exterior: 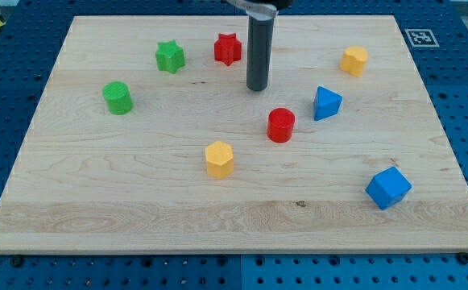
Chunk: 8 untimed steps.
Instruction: Move the red circle to the bottom right of the yellow hexagon
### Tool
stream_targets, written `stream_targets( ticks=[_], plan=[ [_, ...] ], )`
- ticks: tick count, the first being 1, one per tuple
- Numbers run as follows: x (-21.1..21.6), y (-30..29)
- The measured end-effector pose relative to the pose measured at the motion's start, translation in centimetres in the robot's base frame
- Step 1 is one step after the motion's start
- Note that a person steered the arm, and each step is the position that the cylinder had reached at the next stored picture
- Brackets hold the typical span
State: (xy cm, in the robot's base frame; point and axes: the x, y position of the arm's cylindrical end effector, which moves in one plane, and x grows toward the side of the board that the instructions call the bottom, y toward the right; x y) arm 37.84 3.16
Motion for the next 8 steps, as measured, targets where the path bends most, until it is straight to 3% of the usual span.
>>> stream_targets(
  ticks=[5,8],
  plan=[
    [10.6,5.9],
    [12.3,4.7]
  ],
)
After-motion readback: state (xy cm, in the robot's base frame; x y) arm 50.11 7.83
